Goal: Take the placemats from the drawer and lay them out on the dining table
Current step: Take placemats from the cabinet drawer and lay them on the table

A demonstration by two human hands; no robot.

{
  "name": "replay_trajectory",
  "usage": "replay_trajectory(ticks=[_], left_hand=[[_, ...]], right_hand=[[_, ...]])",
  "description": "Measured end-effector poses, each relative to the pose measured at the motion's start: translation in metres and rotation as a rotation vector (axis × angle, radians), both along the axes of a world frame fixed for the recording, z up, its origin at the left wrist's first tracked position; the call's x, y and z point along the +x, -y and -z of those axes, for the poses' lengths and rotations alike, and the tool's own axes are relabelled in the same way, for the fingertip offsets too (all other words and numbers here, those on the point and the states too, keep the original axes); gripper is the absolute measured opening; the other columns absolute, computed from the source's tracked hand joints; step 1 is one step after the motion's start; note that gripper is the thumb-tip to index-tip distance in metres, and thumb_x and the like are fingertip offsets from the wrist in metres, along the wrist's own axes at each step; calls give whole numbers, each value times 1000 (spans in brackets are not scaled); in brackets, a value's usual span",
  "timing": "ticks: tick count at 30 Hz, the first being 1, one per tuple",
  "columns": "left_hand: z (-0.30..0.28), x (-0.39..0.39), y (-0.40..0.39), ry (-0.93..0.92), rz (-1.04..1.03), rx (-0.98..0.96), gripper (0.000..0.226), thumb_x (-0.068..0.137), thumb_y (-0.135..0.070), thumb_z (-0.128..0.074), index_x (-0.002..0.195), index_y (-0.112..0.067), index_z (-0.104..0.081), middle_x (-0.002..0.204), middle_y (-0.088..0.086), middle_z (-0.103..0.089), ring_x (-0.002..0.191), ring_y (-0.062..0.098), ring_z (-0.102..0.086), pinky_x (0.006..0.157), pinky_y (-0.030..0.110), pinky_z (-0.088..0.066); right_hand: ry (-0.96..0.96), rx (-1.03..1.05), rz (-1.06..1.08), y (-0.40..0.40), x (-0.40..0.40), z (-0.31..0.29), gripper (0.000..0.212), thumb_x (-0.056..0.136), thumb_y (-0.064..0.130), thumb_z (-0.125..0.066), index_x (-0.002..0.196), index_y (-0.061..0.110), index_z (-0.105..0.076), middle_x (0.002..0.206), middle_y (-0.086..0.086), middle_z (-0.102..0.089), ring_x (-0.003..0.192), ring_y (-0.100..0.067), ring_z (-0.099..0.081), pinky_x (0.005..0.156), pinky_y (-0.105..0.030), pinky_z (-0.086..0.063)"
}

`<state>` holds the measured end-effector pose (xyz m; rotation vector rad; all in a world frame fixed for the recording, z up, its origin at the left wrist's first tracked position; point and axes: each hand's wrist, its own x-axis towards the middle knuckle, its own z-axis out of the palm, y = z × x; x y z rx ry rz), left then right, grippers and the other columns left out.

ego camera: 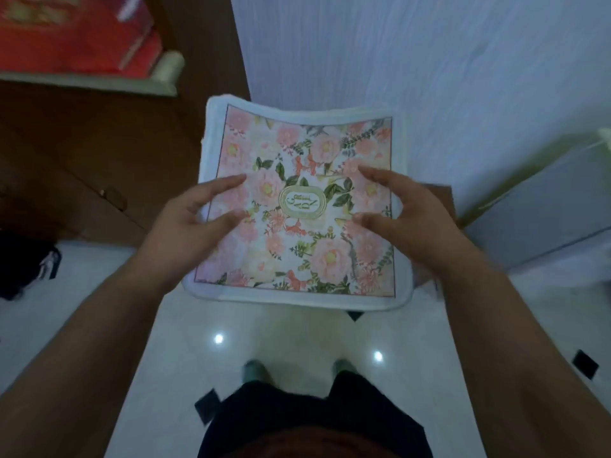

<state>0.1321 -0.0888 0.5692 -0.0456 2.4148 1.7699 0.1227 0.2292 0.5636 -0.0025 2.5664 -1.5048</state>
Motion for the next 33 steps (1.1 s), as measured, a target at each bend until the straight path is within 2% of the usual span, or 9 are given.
replay_trajectory(ticks=[2,4,7,14,17,20,22,28,33], left_hand=[[-37,14,-3,-68,-70,3,41,92,-19,-70,122,-46,-67,134,-17,-62,113,6,-67,84,36,-62],[-65,34,-9,-104,-150,21,39,92,-18,-69,120,-45,-69,133,-14,-63,105,10,-71,78,41,-64],[-94,66,-26,-144,-266,92,38,93,-18,-67,121,-44,-69,126,-18,-63,99,7,-73,74,36,-64],[-118,147,-50,-208,-609,134,37,93,-18,-68,119,-45,-71,132,-13,-61,104,10,-71,76,32,-63],[-124,198,-42,-236,-746,170,38,94,-17,-67,120,-44,-70,132,-11,-63,105,12,-72,78,33,-63],[-127,256,-30,-254,-902,90,40,96,-20,-67,122,-50,-67,134,-14,-62,107,11,-70,80,30,-62],[-128,300,-19,-257,-1030,46,41,95,-22,-68,122,-53,-65,132,-14,-64,102,9,-70,76,24,-61],[-124,444,12,-271,-1343,-1,44,95,-20,-69,123,-53,-65,129,-15,-66,110,12,-69,93,41,-58],[-118,580,35,-284,-1573,-76,45,95,-17,-68,126,-50,-65,137,-15,-61,121,6,-62,103,40,-53]], right_hand=[[-86,25,-33,-3,1,-28,61,81,34,-82,133,52,-55,133,26,-52,117,7,-50,89,1,-40],[-139,-7,-78,-9,1,-49,58,78,38,-83,128,55,-58,132,27,-55,119,6,-54,100,-17,-47],[-177,-113,-99,-15,-4,-78,51,75,41,-86,119,54,-65,128,23,-63,114,-1,-62,95,-34,-57],[-298,-84,-376,12,-11,-124,54,78,38,-83,127,46,-63,118,30,-60,100,18,-59,76,-3,-49],[-308,-44,-563,46,-1,-129,65,80,39,-82,136,48,-51,132,16,-55,114,0,-59,97,-28,-52],[-276,-29,-746,92,21,-137,74,75,34,-86,136,52,-46,136,7,-51,115,-11,-59,99,-43,-53],[-263,-54,-874,127,44,-144,73,73,30,-88,131,54,-49,135,9,-54,115,-10,-60,97,-43,-55],[-241,-125,-1175,239,153,-158,62,78,21,-85,124,52,-57,126,19,-63,106,3,-64,79,-17,-57],[-211,-148,-1359,334,279,-159,58,76,24,-87,120,52,-62,118,24,-65,97,7,-66,78,-19,-59]])
